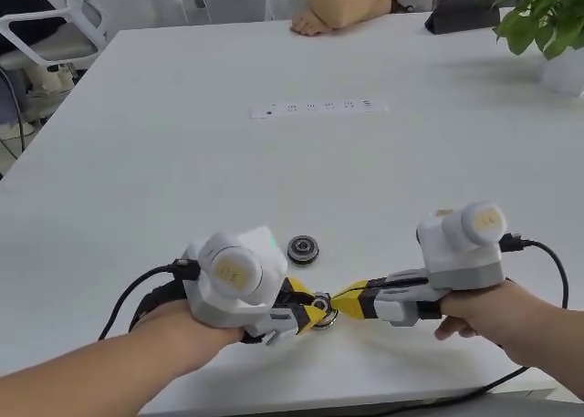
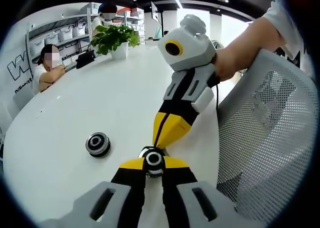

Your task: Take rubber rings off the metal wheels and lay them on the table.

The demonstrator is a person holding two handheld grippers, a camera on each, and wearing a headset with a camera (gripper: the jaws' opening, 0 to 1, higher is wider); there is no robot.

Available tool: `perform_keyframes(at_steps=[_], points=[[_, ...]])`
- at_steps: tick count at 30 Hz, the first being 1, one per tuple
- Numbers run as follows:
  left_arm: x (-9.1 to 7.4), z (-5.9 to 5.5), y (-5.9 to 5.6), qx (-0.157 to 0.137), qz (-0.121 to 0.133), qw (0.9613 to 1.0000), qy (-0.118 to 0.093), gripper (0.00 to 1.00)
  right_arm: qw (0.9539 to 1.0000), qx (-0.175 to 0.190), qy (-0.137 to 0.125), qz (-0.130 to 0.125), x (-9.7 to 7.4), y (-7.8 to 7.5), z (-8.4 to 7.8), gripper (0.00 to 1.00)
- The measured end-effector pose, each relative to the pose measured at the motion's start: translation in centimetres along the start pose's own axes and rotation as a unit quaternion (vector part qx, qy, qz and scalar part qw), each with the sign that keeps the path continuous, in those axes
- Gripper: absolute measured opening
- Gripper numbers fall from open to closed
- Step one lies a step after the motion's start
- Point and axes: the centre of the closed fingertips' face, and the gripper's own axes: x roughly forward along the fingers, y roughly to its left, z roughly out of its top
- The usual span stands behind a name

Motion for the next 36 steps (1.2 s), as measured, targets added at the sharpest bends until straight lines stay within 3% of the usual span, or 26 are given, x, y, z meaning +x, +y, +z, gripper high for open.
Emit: perform_keyframes(at_steps=[8,10,11,12,13,28,36], points=[[0.0,0.0,-0.1,0.0,-0.002,1.0,-0.001,0.06,0.9999,-0.007,0.001,0.01,0.3,0.5,0.1,0.0],[0.0,0.0,-0.1,0.0,-0.002,1.0,-0.001,0.06,0.9998,-0.005,0.0,0.017,0.3,0.7,0.2,0.0],[0.0,0.0,-0.1,0.0,-0.002,1.0,-0.001,0.06,0.9994,-0.005,0.001,0.035,0.4,1.4,0.1,0.0],[0.0,0.0,-0.1,-0.002,-0.003,1.0,-0.001,0.06,0.9991,-0.021,-0.018,0.034,0.5,1.4,0.8,0.0],[0.0,0.0,-0.1,0.0,-0.003,1.0,-0.002,0.06,0.9993,-0.015,0.001,0.035,0.2,1.6,0.1,0.0],[0.0,0.1,-0.1,-0.002,-0.005,1.0,-0.003,0.07,0.9998,-0.015,0.003,0.016,0.0,0.3,-0.1,0.0],[0.0,0.2,-0.1,0.002,-0.014,0.9999,-0.002,0.07,0.9998,-0.015,0.004,0.015,0.0,0.4,-0.1,0.0]])
